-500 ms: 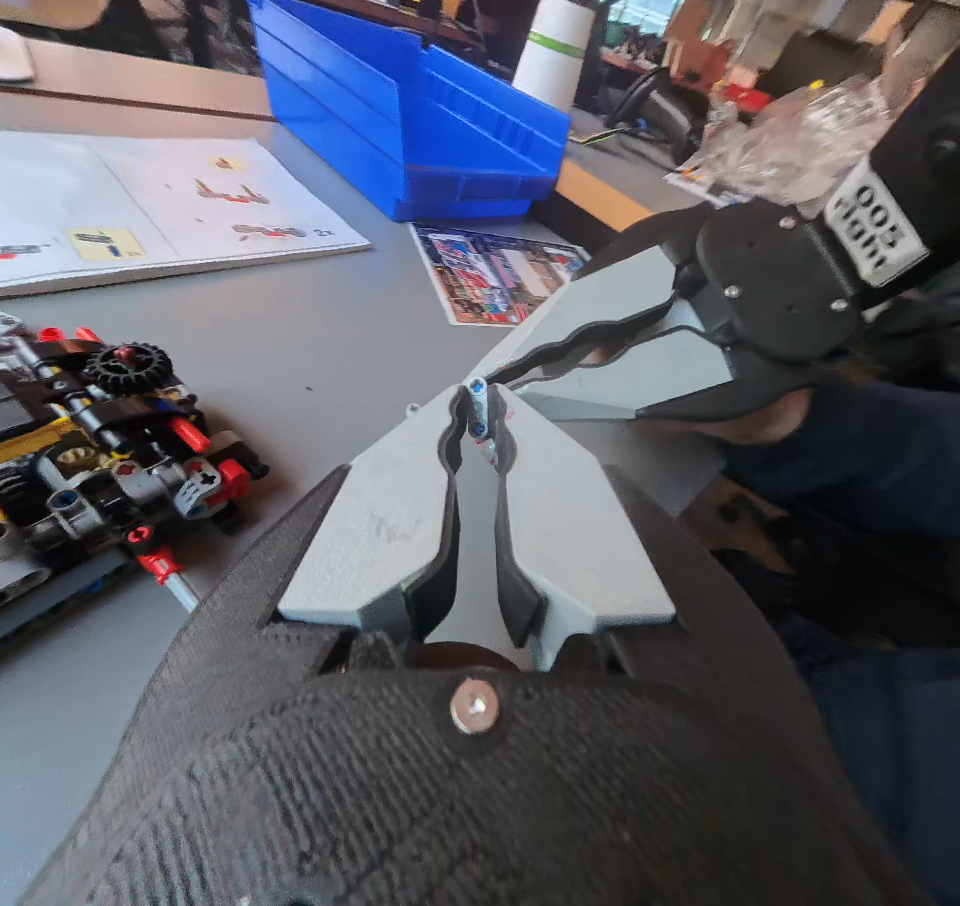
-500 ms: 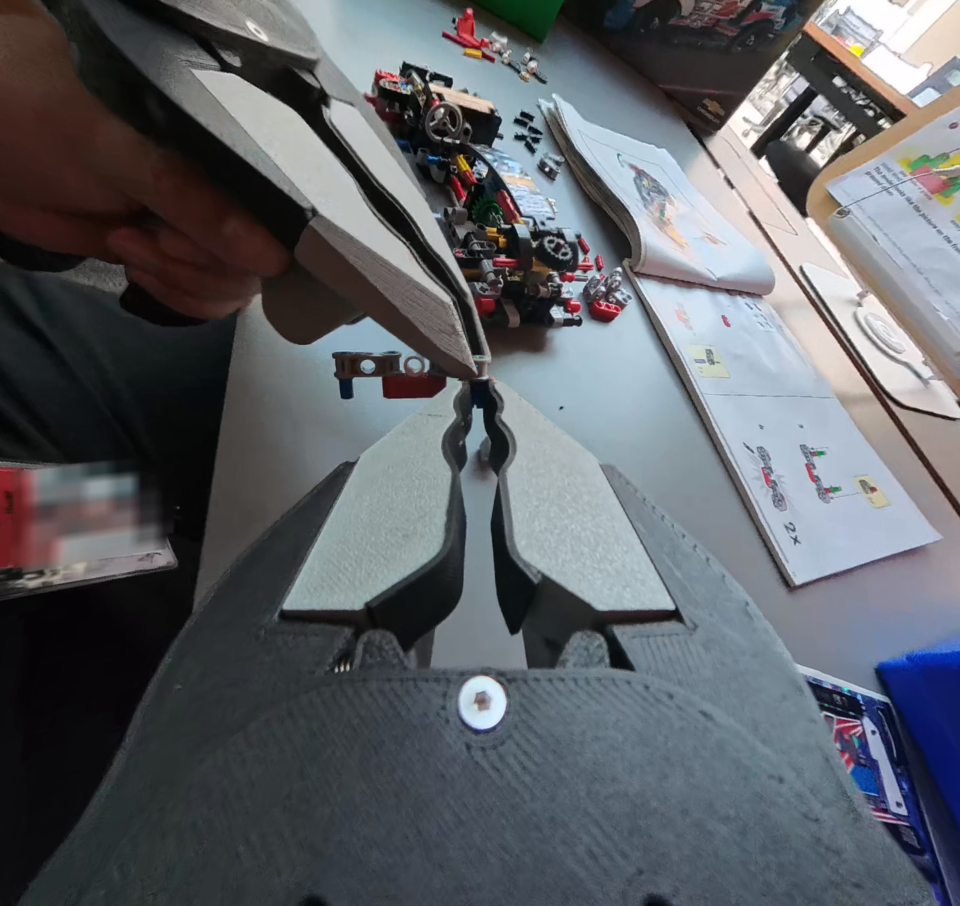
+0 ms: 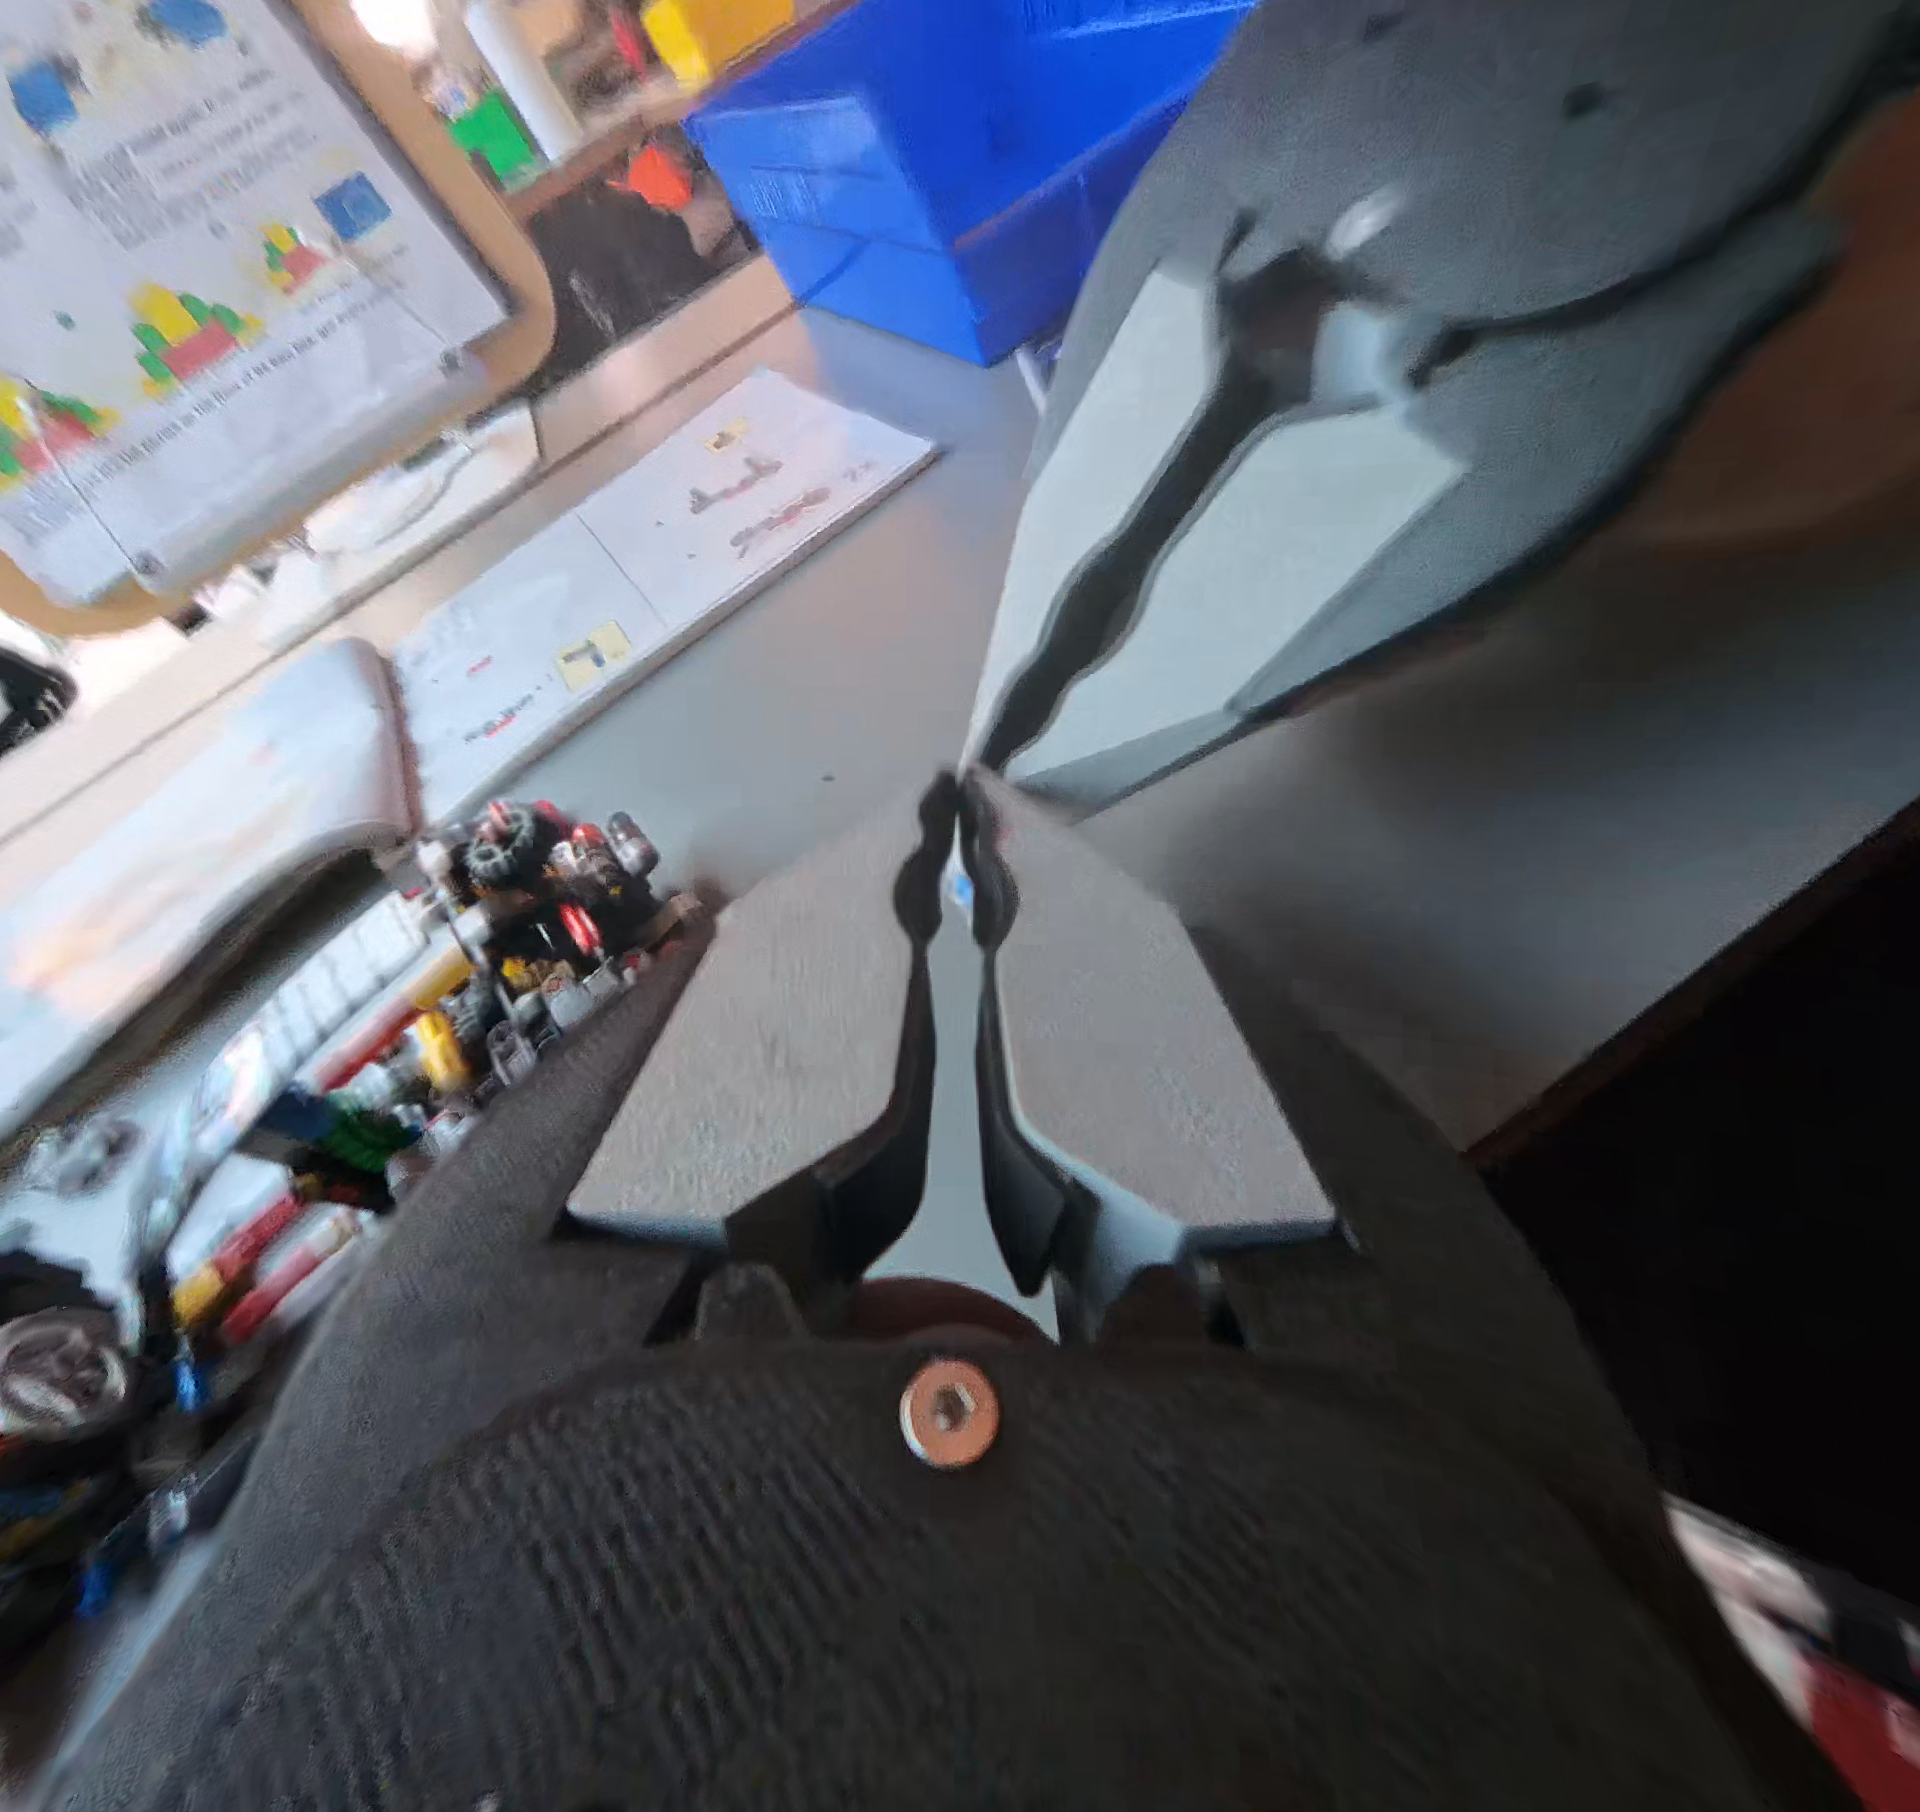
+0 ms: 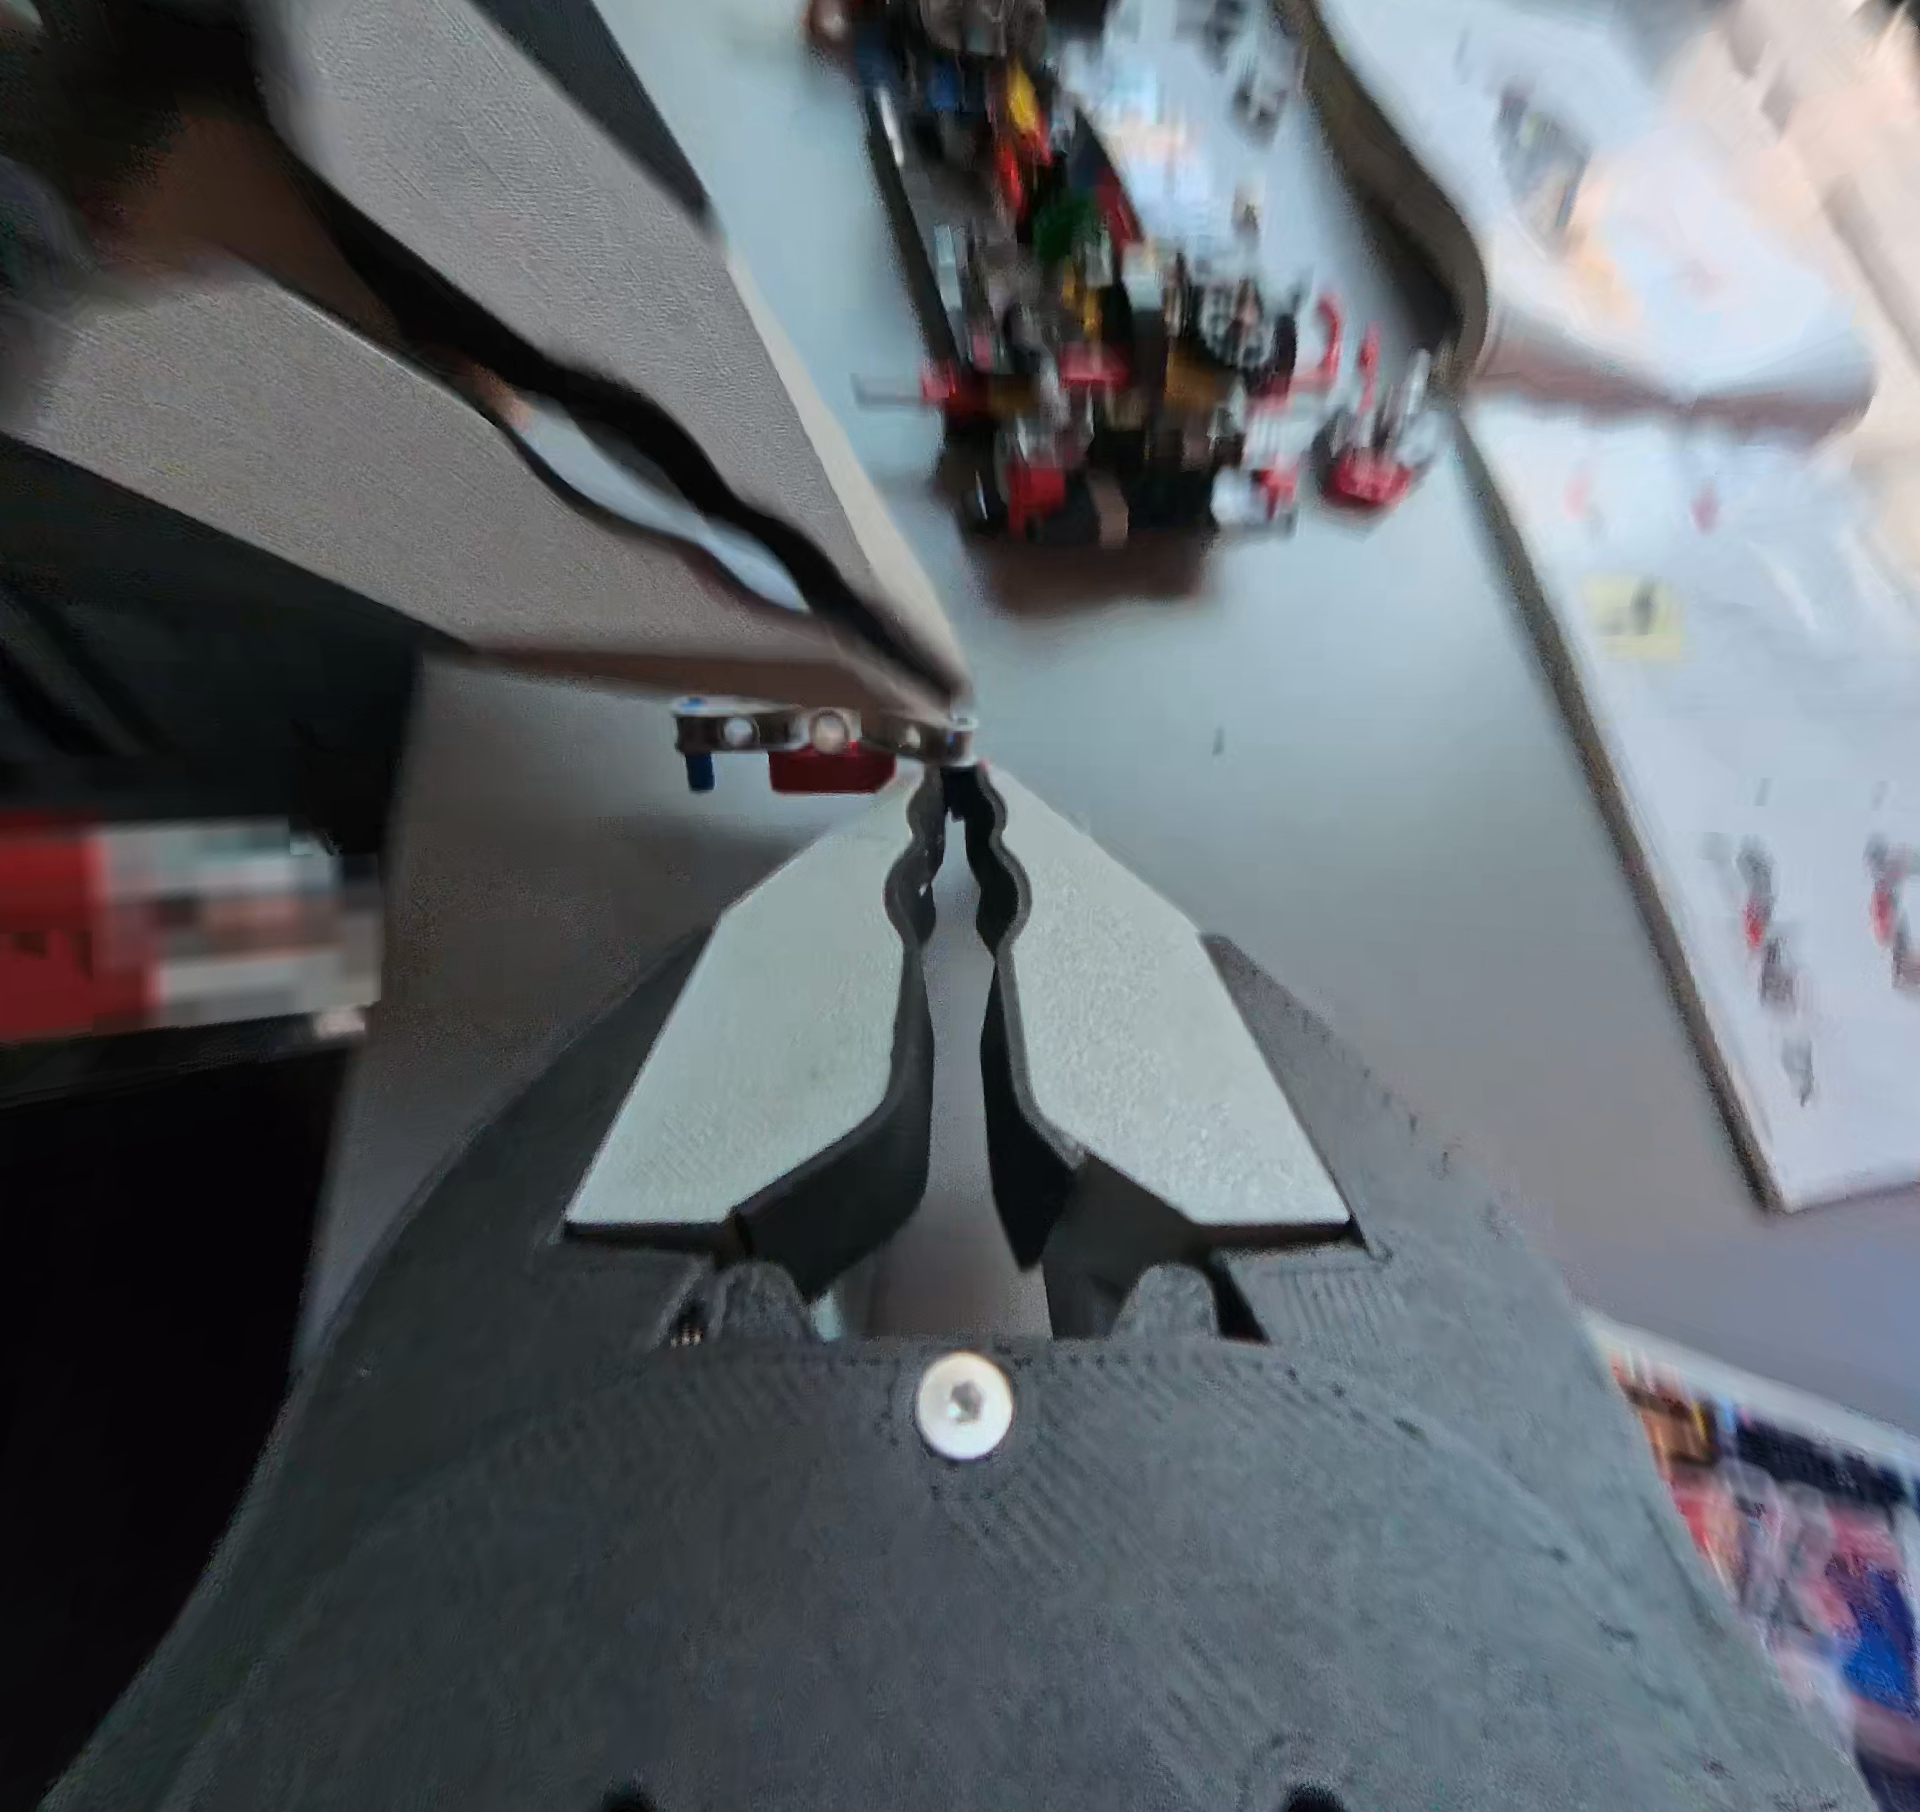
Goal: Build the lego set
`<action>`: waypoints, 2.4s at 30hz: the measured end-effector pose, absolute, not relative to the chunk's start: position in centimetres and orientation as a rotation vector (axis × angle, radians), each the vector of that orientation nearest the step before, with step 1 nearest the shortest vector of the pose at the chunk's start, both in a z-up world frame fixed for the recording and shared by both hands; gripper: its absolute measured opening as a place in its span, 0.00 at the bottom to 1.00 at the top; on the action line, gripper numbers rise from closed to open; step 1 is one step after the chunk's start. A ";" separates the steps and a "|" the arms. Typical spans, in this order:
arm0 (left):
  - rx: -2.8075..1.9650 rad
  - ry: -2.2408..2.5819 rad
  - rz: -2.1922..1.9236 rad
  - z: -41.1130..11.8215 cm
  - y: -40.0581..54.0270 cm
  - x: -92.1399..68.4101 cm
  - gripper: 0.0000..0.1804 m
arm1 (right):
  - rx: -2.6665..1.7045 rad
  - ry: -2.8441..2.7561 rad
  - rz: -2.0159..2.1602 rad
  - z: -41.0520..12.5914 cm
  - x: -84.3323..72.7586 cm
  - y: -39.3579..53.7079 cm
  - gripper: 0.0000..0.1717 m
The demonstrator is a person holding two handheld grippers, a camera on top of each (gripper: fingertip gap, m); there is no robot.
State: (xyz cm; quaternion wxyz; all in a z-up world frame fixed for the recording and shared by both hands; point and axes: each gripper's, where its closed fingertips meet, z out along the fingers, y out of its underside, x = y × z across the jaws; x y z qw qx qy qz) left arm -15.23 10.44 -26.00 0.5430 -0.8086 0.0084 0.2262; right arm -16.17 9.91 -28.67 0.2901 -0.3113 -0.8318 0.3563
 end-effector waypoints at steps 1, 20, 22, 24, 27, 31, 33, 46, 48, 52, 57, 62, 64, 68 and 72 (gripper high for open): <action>-1.786 0.081 0.593 -23.6 10.5 -14.5 0.00 | -0.864 -2.274 0.820 -30.3 -16.3 11.0 0.03; -2.119 -0.098 0.115 -28.0 9.7 -16.8 0.00 | -0.681 -2.125 0.849 -28.2 -16.5 9.8 0.01; -2.123 -0.106 0.064 -27.9 9.7 -16.6 0.00 | -0.677 -2.113 0.852 -28.0 -16.4 9.8 0.01; -2.137 -0.137 0.006 -27.9 9.5 -16.9 0.05 | -0.684 -2.103 0.848 -27.9 -16.5 10.1 0.01; -2.115 -0.143 -0.153 -27.1 9.0 -16.5 0.10 | -0.674 -2.081 0.865 -27.4 -16.4 10.2 0.01; -2.092 -0.135 -0.430 -26.8 9.4 -14.0 0.15 | -0.620 -2.071 0.876 -27.1 -16.4 9.5 0.01; -2.082 -0.122 -0.380 -27.1 9.6 -14.6 0.04 | -0.589 -2.054 0.858 -26.8 -16.3 9.4 0.01; -1.990 0.397 0.745 -26.4 10.0 -15.8 0.02 | -0.816 -2.136 1.061 -27.2 -16.5 9.7 0.02; -1.973 0.318 0.696 -26.0 10.0 -16.1 0.02 | -0.833 -2.119 1.068 -27.0 -17.0 9.7 0.01; -1.967 0.421 0.906 -26.8 10.1 -16.7 0.03 | -0.871 -2.170 1.025 -27.9 -17.4 9.9 0.01; -1.929 0.556 1.102 -27.4 9.9 -16.6 0.03 | -0.884 -2.232 0.994 -28.8 -17.2 9.7 0.01; -1.911 0.614 1.171 -28.0 9.6 -16.8 0.03 | -0.971 -2.315 1.028 -29.7 -17.4 9.3 0.01; -1.928 0.595 1.149 -28.1 9.6 -16.8 0.03 | -1.055 -2.355 1.100 -29.9 -17.4 9.1 0.01; -1.965 0.495 1.013 -27.6 9.6 -17.3 0.03 | -1.251 -2.392 1.313 -29.7 -17.5 8.8 0.01; -1.993 0.450 0.932 -27.5 9.7 -17.3 0.04 | -1.359 -2.433 1.419 -29.7 -17.3 8.6 0.01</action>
